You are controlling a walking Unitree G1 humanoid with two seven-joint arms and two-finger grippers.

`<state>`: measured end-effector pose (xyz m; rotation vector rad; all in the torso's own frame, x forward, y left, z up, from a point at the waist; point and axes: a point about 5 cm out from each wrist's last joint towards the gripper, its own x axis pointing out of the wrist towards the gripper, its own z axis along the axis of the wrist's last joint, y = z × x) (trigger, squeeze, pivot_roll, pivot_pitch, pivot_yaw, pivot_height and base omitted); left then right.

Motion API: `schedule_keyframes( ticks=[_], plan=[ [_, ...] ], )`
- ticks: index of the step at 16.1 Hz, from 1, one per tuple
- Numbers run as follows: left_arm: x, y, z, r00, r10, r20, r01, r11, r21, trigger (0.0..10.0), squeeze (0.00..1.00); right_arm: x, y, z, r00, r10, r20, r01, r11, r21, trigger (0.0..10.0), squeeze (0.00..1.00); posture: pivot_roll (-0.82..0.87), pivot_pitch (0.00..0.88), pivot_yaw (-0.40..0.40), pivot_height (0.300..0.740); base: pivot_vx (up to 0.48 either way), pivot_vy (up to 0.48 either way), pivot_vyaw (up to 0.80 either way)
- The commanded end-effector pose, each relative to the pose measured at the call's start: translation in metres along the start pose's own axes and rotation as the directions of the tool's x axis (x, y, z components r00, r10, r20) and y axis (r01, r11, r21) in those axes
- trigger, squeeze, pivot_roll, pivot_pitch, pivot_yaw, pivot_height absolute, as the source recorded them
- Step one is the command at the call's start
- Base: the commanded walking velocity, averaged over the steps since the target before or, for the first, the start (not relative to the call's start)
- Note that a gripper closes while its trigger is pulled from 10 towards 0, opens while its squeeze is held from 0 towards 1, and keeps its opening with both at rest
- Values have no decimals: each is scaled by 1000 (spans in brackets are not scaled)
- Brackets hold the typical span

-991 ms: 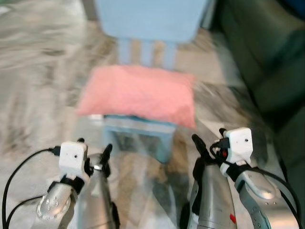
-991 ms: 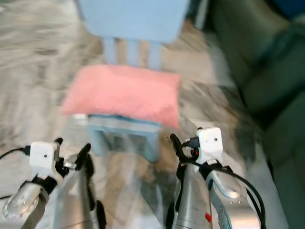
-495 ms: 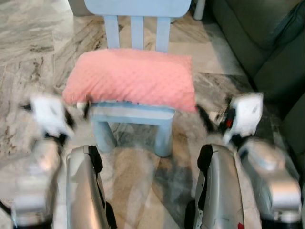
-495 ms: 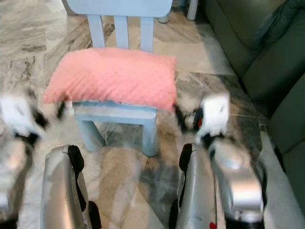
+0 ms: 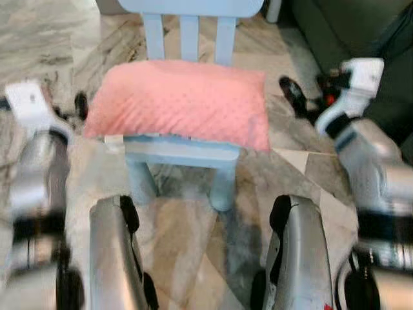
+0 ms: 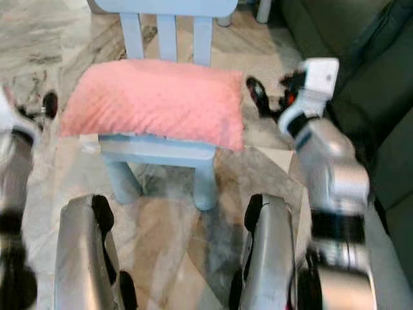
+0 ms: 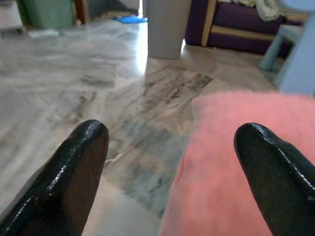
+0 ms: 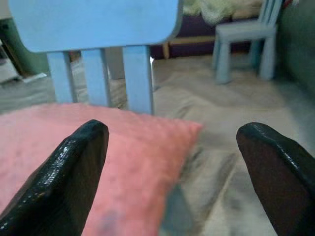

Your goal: Move the pillow to the sofa

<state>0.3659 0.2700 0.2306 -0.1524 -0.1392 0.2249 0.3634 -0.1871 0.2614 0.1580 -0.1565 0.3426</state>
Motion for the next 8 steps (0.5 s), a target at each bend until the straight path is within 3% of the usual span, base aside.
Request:
schedule_keyframes(
  ticks=[1,5,8],
  plan=[
    [7,4,6,1000,1,16,0,1000,-32,10000,0,5,-6,2,1000,9,-4,-9,999,52,10000,0,41,260,6,305,0,0,0],
    [32,-12,26,997,-71,-22,68,989,-130,10000,0,28,-12,11,996,82,-21,-77,982,172,10000,0,53,322,11,305,0,0,0],
    [38,-11,30,994,-86,-69,75,986,-148,10000,0,36,-17,11,998,53,-29,-48,986,157,10000,0,61,359,19,305,0,0,0]
  ],
)
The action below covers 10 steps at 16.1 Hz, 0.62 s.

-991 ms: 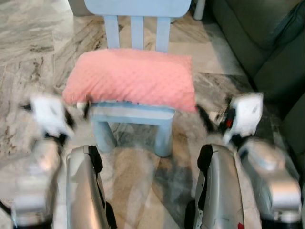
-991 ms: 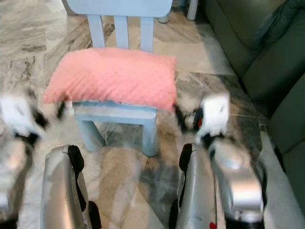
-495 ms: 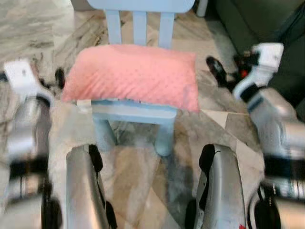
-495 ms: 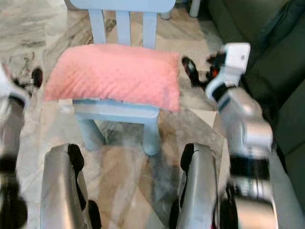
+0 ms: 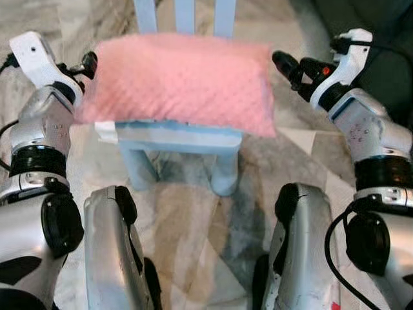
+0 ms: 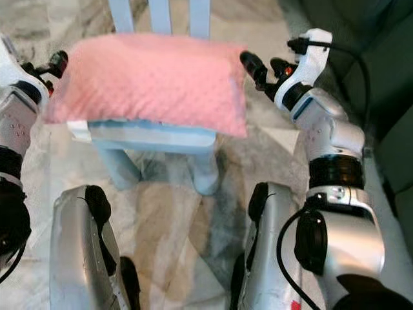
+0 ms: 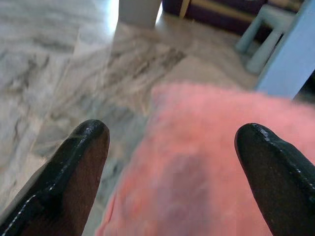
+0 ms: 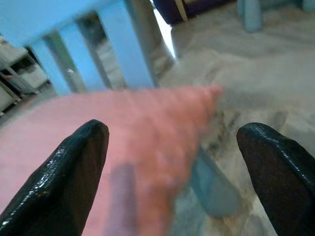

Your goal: Move the pillow to the sofa

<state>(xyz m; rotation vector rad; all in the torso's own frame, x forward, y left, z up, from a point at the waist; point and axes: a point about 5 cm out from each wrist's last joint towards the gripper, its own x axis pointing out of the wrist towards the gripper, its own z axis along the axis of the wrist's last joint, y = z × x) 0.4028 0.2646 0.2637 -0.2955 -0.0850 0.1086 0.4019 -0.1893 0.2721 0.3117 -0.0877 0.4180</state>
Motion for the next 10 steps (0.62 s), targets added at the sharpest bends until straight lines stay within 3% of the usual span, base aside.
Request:
schedule_keyframes(
  ticks=[1,6,10],
  plan=[
    [0,8,8,1000,9,-8,-9,1000,-18,10000,0,1,-1,1,1000,9,-4,-9,1000,-5,10000,0,65,374,18,305,0,0,0],
    [4,7,8,997,-18,-73,9,993,-114,10000,0,9,5,-16,995,71,-67,-68,996,52,10000,0,68,399,23,305,0,0,0],
    [5,-8,1,979,-146,-142,110,967,-231,10000,0,15,16,-28,983,150,-107,-136,983,125,10000,0,73,416,20,305,0,0,0]
  ],
)
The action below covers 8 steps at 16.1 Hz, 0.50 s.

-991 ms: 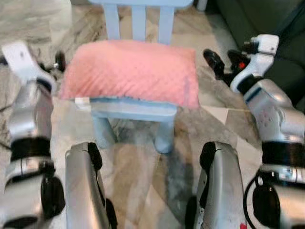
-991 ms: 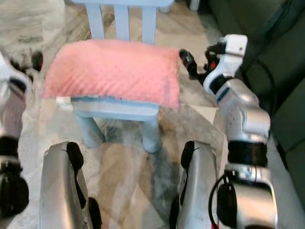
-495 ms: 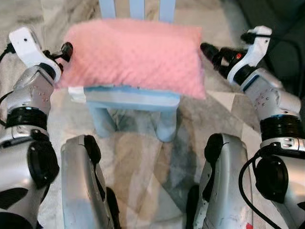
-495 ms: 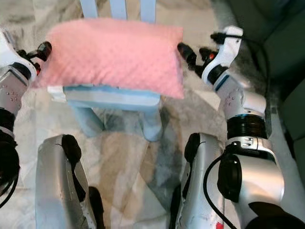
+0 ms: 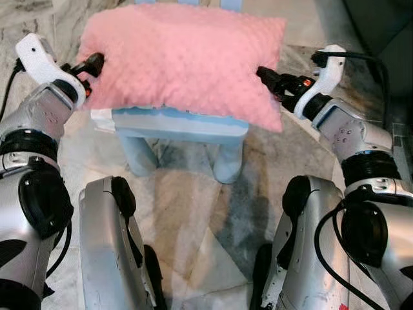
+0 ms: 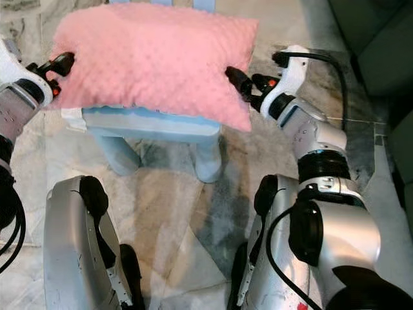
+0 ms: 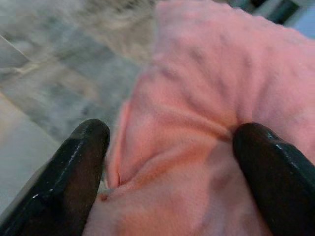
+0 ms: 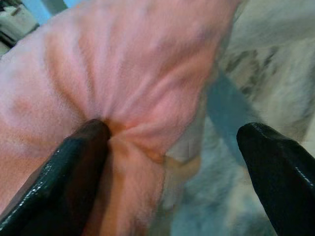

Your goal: Move the pillow to the sofa

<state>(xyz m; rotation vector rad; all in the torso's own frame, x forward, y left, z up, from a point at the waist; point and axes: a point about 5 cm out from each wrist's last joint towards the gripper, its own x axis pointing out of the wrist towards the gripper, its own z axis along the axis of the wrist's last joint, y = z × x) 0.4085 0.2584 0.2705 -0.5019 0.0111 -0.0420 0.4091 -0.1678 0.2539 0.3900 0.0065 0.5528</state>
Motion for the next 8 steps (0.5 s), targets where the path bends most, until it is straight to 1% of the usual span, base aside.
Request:
schedule_keyframes(
  ticks=[1,2,3,4,5,6,7,8],
  plan=[
    [0,-1,-6,998,-34,-54,32,999,-35,10000,0,5,7,-6,999,44,-32,-44,999,18,10000,0,72,419,19,305,0,0,0],
    [0,-2,-8,996,-62,-67,59,997,-48,10000,0,5,8,-8,997,61,-40,-61,998,11,10000,0,71,421,17,305,0,0,0],
    [-1,-4,-11,989,-118,-91,111,991,-78,10000,0,5,9,-12,995,83,-48,-83,997,12,10000,0,69,426,15,305,0,0,0],
    [-2,-4,-13,982,-153,-108,141,984,-111,10000,0,3,10,-15,993,103,-51,-102,995,16,4000,0,68,428,14,305,0,0,0],
    [-4,-5,-14,974,-199,-109,181,970,-161,10000,0,2,11,-17,991,120,-51,-119,993,17,0,0,66,430,13,305,0,0,0],
    [-7,-5,-16,958,-260,-124,230,949,-215,0,0,1,14,-19,988,148,-51,-148,989,11,0,0,64,433,12,305,0,0,0],
    [-9,-6,-17,941,-308,-140,270,933,-236,0,0,1,16,-18,985,168,-40,-168,986,13,0,0,64,433,12,305,0,0,0],
    [-10,-6,-17,933,-331,-143,289,924,-250,0,0,0,16,-14,984,177,-26,-176,984,18,0,0,63,439,9,305,0,0,0]
  ],
)
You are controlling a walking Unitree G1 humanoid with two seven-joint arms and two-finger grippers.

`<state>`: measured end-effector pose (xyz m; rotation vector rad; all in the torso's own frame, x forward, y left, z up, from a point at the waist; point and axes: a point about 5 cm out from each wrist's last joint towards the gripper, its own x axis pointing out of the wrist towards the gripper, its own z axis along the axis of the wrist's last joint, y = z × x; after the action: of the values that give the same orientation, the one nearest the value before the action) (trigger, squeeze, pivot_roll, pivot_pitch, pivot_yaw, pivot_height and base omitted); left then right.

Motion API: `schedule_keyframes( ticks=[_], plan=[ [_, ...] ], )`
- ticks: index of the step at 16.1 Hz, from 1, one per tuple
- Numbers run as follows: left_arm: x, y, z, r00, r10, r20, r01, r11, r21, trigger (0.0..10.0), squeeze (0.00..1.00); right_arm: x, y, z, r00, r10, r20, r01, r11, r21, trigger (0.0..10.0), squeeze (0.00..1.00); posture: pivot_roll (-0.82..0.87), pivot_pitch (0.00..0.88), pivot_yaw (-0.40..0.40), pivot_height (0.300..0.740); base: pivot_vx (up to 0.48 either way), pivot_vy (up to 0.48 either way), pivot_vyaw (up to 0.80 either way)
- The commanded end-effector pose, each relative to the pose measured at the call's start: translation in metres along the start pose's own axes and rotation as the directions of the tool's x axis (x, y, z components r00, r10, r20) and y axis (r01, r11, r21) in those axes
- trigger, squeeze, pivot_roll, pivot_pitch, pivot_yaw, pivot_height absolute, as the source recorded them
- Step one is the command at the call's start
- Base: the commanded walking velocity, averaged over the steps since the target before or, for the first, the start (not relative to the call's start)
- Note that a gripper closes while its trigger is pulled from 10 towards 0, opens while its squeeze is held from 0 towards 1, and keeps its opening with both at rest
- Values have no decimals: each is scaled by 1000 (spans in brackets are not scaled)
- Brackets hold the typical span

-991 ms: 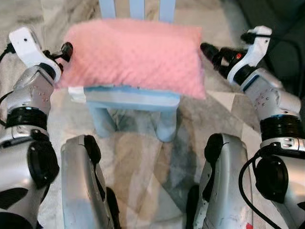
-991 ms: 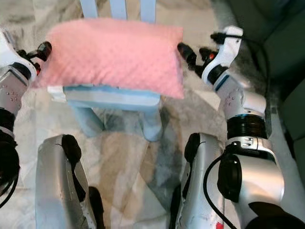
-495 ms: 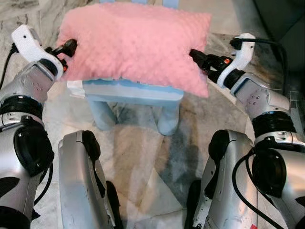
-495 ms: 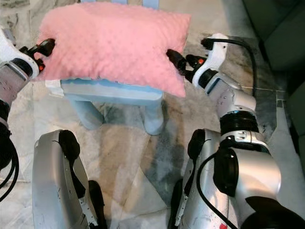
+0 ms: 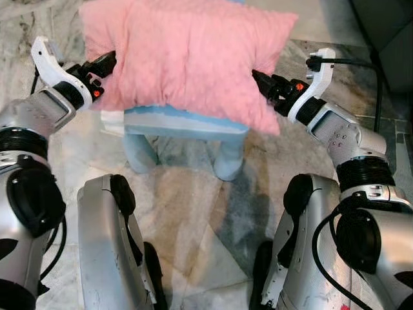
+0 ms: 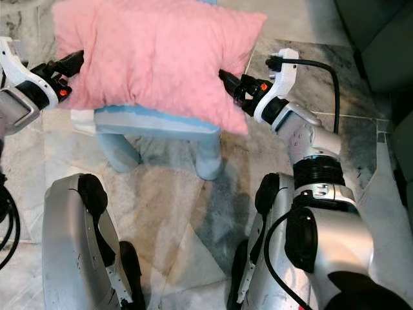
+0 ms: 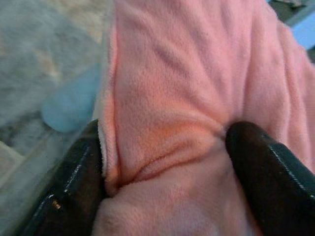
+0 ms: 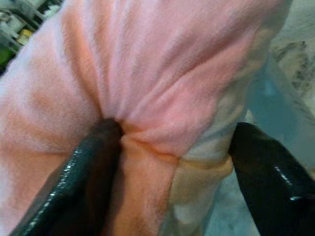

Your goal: Move the pillow to the sofa

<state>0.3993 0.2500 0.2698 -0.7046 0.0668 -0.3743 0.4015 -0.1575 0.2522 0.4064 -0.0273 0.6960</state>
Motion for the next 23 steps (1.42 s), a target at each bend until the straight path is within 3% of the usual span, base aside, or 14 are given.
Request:
schedule_keyframes(
  ticks=[1,7,21,23],
  plan=[
    [-1,4,-10,998,-19,-53,18,999,-28,0,0,1,2,-6,999,24,-24,-24,1000,11,0,0,63,439,9,305,0,0,0],
    [-6,6,-5,999,-16,-39,15,999,-41,0,0,0,3,-3,1000,24,-10,-24,1000,9,0,0,62,446,6,305,0,0,0],
    [-5,3,-24,982,-103,-157,99,994,-38,0,0,15,26,-17,991,131,-27,-130,991,37,0,0,69,446,1,305,0,0,0],
    [-8,13,-28,986,-56,-159,69,995,78,0,0,13,24,-19,993,118,-24,-117,993,22,0,0,69,412,4,305,0,0,0]
  ],
)
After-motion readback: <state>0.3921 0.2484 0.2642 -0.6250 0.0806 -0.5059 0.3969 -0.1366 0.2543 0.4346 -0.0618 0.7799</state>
